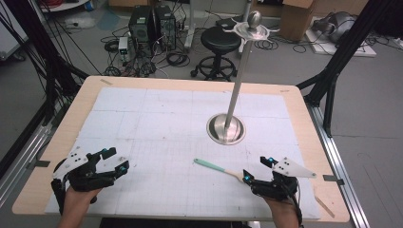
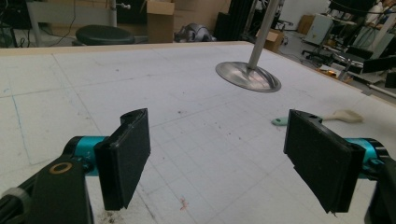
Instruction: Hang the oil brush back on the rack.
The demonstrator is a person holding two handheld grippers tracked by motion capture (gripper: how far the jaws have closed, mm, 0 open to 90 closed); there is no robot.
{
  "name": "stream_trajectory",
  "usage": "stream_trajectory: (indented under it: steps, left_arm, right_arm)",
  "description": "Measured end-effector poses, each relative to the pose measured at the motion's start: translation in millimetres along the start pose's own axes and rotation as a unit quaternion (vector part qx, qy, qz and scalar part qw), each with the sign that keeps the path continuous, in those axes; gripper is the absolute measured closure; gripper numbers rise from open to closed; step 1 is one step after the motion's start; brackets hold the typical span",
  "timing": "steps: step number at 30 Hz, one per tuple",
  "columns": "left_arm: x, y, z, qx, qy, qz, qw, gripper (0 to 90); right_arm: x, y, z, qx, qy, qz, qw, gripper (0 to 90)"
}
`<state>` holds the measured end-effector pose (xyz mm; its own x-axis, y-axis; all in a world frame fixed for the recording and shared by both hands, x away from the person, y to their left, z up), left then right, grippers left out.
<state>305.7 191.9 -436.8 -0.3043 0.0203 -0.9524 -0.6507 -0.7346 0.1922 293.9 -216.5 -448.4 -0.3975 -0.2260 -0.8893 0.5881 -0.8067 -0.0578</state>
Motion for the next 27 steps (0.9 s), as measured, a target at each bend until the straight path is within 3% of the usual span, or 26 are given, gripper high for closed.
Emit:
stream_trajectory:
  steps: [8,10,12,14,15,16,17,24,25,27]
  left_arm:
    - [-0.2,-1.4,1.7,-0.003,0.001,0.002,1.0000,23.1]
    - [-1.5,-1.1,1.3,-0.002,0.002,0.003,1.0000,23.1]
    - [-1.2,-0.8,1.2,-0.001,0.000,0.003,1.0000,23.1]
    - [-0.7,-0.7,1.1,0.000,-0.001,0.004,1.0000,23.1]
    - [0.0,-0.8,0.9,0.000,-0.003,0.006,1.0000,23.1]
    - [0.0,-0.8,0.9,0.000,-0.003,0.006,1.0000,23.1]
    - [0.6,-0.4,0.4,0.001,-0.005,0.005,1.0000,23.1]
    - [1.8,2.1,-1.5,0.005,-0.008,0.007,0.9999,23.1]
    - [1.8,2.1,-1.5,0.005,-0.008,0.007,0.9999,23.2]
    - [2.0,3.3,-2.0,0.007,-0.009,0.005,0.9999,23.1]
  right_arm:
    - [1.7,-4.8,-14.0,-0.011,-0.028,0.017,0.9994,25.5]
    - [3.4,-3.8,-18.4,-0.015,-0.040,0.027,0.9987,29.1]
    - [5.3,-4.3,-25.2,-0.031,-0.058,0.030,0.9974,39.3]
    - [6.2,-5.4,-27.7,-0.037,-0.066,0.036,0.9965,42.1]
    - [9.0,-6.8,-34.6,-0.047,-0.084,0.051,0.9940,47.0]
    - [9.0,-6.8,-34.6,-0.047,-0.084,0.051,0.9940,47.0]
    - [13.0,-9.9,-41.2,-0.061,-0.107,0.062,0.9905,51.4]
    - [22.0,-17.0,-58.9,-0.093,-0.156,0.100,0.9783,62.5]
    - [22.0,-17.0,-58.9,-0.093,-0.156,0.100,0.9783,62.5]
    - [26.1,-17.8,-65.2,-0.104,-0.172,0.110,0.9734,64.6]
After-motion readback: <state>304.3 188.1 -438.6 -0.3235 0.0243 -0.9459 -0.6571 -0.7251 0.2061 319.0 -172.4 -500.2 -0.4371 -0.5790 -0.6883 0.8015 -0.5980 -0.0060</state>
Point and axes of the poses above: each handheld gripper's, and its own axes: z roughly backward along the jaws, x roughly out of its underside, y roughly to its right, the point moved 10 cm from there along -z, roughly forward along the jaws, and after that the axes turned 2 degrees about -y, right-handed, at the moved point
